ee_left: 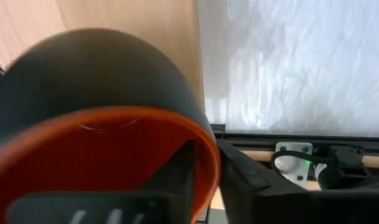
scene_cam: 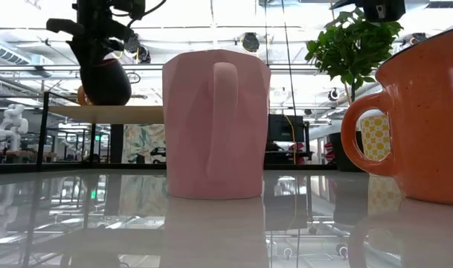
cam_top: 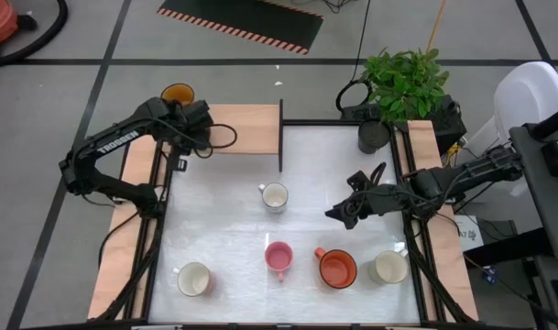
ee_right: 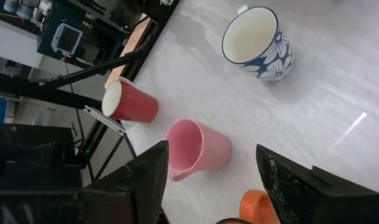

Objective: Place coffee mugs
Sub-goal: Put the black mug on the shelf

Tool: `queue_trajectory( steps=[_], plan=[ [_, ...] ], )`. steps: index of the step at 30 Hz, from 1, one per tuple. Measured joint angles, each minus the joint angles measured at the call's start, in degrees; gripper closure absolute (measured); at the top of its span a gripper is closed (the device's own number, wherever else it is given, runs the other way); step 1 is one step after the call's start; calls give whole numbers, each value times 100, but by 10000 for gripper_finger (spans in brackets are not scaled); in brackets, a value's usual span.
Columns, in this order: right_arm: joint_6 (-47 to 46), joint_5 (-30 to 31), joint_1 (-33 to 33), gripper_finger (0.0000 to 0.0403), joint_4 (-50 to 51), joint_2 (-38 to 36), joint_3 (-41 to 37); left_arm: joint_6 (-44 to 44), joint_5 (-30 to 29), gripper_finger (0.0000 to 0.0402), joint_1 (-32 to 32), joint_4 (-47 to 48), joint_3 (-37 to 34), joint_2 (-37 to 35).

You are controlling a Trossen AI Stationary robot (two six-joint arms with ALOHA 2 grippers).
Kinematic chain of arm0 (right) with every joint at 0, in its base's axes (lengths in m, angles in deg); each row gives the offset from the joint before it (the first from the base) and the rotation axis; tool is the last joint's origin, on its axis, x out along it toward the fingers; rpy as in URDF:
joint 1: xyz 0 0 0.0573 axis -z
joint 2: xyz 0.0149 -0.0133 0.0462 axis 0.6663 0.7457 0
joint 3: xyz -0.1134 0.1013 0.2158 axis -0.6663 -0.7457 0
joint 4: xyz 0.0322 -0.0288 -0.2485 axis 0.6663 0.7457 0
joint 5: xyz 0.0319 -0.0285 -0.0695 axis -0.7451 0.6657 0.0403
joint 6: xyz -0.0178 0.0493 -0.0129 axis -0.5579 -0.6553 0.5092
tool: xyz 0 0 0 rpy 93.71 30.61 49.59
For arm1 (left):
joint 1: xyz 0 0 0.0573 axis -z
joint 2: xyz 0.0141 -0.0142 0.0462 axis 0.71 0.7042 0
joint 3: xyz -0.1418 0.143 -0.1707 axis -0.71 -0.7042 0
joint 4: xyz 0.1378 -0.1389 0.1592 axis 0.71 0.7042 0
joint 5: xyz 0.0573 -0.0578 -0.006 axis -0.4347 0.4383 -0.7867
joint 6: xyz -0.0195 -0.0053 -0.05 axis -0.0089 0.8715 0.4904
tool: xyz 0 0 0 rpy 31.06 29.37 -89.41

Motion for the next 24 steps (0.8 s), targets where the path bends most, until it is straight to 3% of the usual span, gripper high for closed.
queue_trajectory(
  steps=[7,11,15,24],
  plan=[
    [282,-7,163,181,-8,0,0,132,-2,212,0,-125,2,0],
    [436,-11,283,181,-136,0,0,333,-222,167,0,-293,2,0],
    [704,-11,421,181,-339,0,0,401,-363,147,0,-342,2,0],
    [1125,-37,630,181,-387,0,0,386,-715,144,166,-364,4,-100]
  ],
)
